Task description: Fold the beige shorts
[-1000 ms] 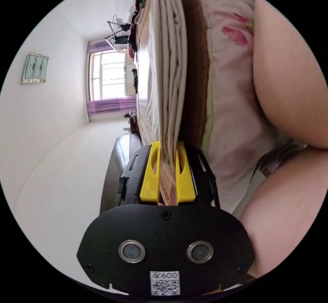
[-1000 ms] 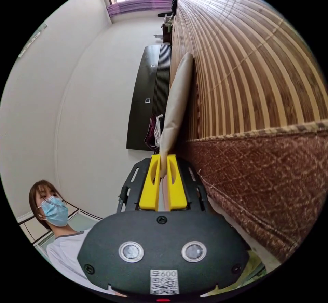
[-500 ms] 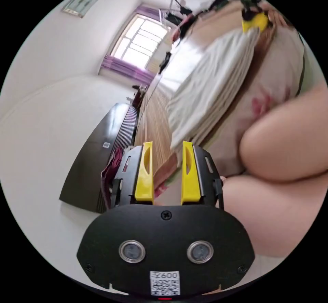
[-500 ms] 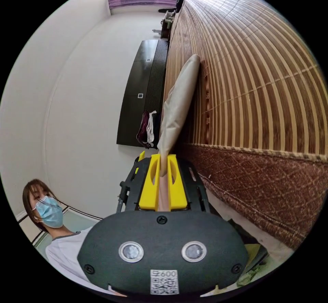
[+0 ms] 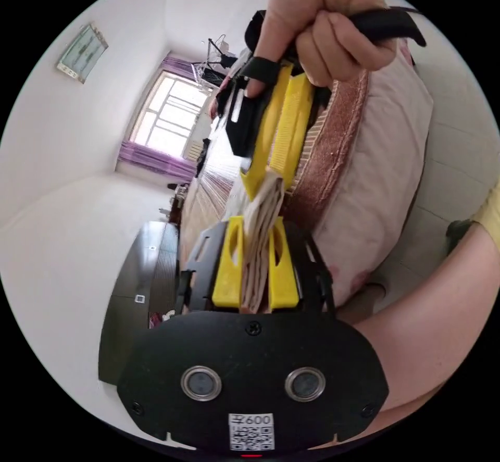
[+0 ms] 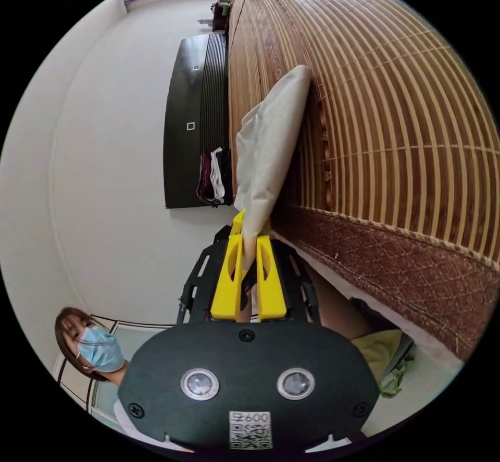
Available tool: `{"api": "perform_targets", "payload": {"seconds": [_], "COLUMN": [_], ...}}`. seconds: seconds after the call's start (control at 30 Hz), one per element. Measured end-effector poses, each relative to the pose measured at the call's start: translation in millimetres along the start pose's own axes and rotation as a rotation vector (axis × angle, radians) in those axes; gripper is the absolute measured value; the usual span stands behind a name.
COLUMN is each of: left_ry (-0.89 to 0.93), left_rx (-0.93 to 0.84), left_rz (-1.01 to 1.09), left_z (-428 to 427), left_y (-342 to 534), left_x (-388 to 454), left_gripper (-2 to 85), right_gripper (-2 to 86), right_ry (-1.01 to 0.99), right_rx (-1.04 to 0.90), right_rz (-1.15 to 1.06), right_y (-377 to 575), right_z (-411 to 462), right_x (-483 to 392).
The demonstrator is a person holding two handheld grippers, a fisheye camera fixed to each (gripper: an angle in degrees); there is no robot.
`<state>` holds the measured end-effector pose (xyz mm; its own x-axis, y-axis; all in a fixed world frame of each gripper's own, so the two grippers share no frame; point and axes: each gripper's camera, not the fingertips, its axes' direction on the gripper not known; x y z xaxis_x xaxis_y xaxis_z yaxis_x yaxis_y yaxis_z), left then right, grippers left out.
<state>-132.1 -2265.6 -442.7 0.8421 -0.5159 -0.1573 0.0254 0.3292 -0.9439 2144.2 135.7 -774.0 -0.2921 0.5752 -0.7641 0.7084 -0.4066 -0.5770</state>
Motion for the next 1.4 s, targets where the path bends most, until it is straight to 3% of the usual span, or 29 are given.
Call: {"api": "perform_targets", "payload": {"seconds": [0.17, 0.27, 0.6, 0.8, 1.0, 1.13, 1.2, 1.27, 1.4], "left_ry": [0.081, 0.092, 0.074, 0.204, 0.356, 0.55, 0.74, 1.073, 1.466], "left_rx": [0.028, 0.037, 0.095, 0.134, 0.198, 0.121, 0.031, -0.009, 0.004], "left_rz": [-0.088, -0.12, -0.134, -0.206, -0.456, -0.788, -0.938, -1.089, -1.208], "left_z": [-35, -57, -147, -191, -240, -197, -143, -65, 5], "left_y": [-50, -82, -193, -250, -236, -185, -157, -126, -129], "left_x": [-5, -12, -43, -128, -299, -479, -550, -617, -672], "left_gripper": [4.3, 3.7, 4.2, 9.9, 12.7, 14.9, 16.3, 16.4, 17.2], "right_gripper": [11.9, 13.5, 8.0, 2.0, 0.5, 0.4, 0.4, 0.4, 0.3], "right_ry": [-0.018, -0.059, -0.08, 0.069, 0.232, 0.321, 0.327, 0.324, 0.326], "right_rx": [0.108, 0.137, 0.027, -0.037, -0.108, -0.14, -0.16, -0.196, -0.235], "right_rz": [0.014, 0.023, -0.022, -0.063, -0.215, -0.267, -0.275, -0.284, -0.31], "right_y": [-5, -15, -112, -127, -131, -128, -130, -135, -138], "right_z": [-9, -1, 85, 102, 72, 48, 37, 20, -9], "right_x": [14, 21, 17, 6, -15, -24, -20, -8, 15]}}
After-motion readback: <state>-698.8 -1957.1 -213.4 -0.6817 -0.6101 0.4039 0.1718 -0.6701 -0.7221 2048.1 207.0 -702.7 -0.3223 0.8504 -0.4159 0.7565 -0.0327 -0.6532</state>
